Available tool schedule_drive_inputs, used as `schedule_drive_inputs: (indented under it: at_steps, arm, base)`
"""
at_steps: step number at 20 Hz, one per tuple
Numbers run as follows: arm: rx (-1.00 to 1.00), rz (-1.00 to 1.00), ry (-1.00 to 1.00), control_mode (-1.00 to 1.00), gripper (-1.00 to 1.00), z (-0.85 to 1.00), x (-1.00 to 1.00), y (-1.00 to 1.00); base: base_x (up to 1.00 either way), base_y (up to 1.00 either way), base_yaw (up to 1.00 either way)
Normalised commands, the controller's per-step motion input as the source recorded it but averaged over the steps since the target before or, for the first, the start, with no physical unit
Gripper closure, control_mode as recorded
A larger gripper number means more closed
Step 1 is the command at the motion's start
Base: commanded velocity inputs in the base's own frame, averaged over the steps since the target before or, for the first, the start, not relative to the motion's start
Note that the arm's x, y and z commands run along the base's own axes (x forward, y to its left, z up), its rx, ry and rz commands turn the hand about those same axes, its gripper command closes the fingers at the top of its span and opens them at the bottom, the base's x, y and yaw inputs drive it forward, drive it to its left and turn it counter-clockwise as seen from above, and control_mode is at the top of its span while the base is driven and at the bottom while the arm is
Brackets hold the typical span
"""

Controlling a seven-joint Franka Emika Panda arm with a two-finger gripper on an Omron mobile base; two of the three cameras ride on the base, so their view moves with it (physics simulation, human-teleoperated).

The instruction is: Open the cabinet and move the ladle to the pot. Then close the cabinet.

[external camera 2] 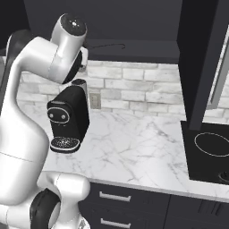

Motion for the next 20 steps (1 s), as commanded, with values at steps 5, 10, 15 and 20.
schedule_drive_inputs:
  at_steps: [5,10,15,20]
  arm:
    - [-0.19,-0.06,-0.11,-1.00,-1.00,0.15,0.54,-0.04]
    - [-0.21,-0.07,-0.13,-1.00,-1.00,0.16,0.42,0.00]
    - [-0.19,-0.10,-0.14,-1.00,-1.00,0.11,0.37,-0.01]
    - [-0.12,-0.11,-0.08,-1.00,-1.00,0.00,0.52,-0.02]
  base:
    - [0.00,0.00,0.00]
    - [0.00,0.00,0.00]
    - [0.00,0.00,0.00]
    - [0.00,0.00,0.00]
